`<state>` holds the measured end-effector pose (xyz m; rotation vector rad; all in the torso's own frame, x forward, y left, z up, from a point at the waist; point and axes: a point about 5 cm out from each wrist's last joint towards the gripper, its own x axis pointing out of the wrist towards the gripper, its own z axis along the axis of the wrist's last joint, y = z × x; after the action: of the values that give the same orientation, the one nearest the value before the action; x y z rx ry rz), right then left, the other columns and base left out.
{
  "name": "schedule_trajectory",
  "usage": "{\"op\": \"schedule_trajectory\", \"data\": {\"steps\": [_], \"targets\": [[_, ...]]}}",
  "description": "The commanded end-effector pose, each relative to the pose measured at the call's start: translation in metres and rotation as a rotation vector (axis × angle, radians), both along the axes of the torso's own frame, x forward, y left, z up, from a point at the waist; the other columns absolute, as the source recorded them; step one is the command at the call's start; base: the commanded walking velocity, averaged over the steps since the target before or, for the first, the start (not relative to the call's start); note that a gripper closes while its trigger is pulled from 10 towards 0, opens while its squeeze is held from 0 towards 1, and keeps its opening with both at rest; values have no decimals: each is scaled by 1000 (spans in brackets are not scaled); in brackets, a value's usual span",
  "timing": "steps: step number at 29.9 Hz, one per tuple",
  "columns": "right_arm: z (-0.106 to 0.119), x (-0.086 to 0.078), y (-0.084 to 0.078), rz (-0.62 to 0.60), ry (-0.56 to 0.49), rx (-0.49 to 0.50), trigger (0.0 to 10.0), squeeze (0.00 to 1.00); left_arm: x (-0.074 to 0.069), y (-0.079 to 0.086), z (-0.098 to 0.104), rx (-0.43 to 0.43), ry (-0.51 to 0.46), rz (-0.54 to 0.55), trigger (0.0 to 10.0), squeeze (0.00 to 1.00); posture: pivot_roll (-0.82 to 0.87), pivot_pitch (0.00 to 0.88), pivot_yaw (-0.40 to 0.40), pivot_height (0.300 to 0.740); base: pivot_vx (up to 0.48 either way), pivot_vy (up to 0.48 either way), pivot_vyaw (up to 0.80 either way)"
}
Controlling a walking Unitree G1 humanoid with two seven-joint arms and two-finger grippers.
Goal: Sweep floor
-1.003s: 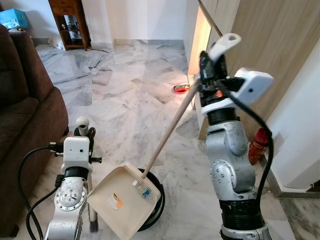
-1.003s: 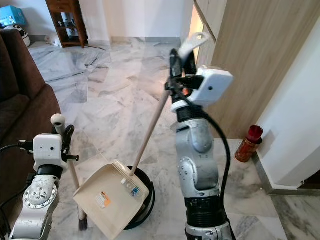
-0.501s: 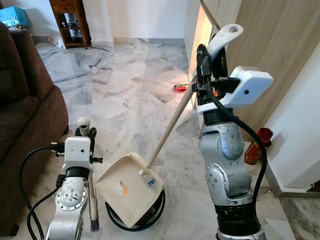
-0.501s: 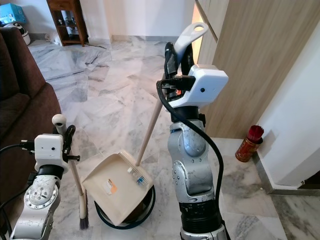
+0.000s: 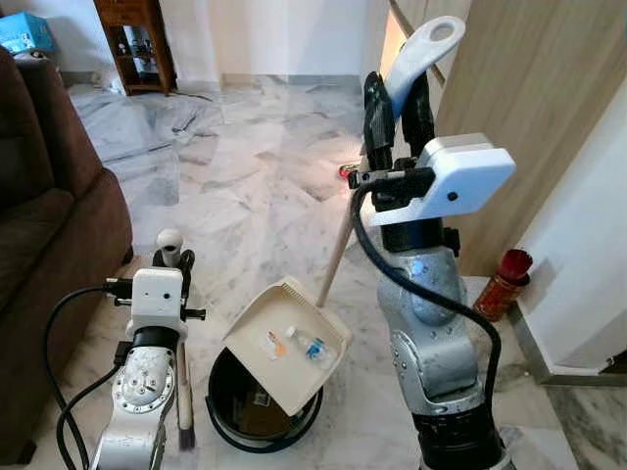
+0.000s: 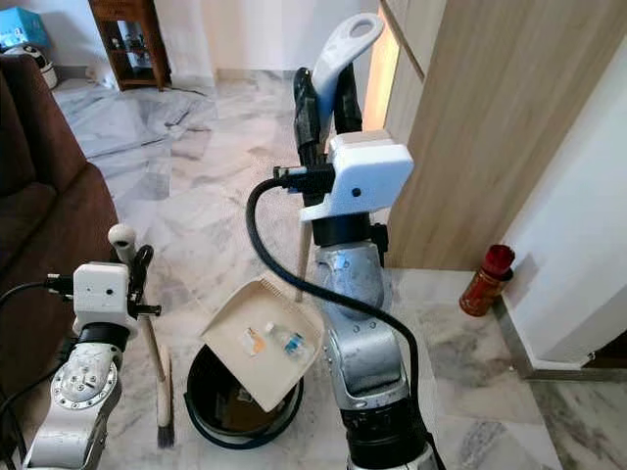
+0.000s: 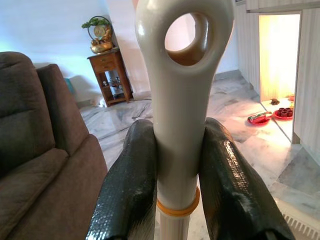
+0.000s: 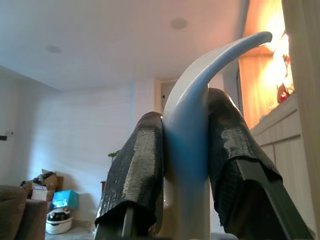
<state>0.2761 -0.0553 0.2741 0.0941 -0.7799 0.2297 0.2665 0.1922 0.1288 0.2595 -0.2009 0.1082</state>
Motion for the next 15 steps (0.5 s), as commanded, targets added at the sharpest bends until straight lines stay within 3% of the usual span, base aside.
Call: {"op": "schedule_trajectory", "data": {"steps": [1,14,15], "targets": [[18,-15,4,18,-112,29,10000,0,1,-1,6,40,-39,-7,10000,0,35,0,-14,740,0,0,0],[17,-12,10,-19,-81,4,10000,0,-2,-3,0,55,-18,-8,10000,0,32,0,-26,740,0,0,0],[20,-13,12,-79,-84,2,10000,0,-3,-4,-1,81,-15,-19,10000,0,33,0,-30,740,0,0,0]]}}
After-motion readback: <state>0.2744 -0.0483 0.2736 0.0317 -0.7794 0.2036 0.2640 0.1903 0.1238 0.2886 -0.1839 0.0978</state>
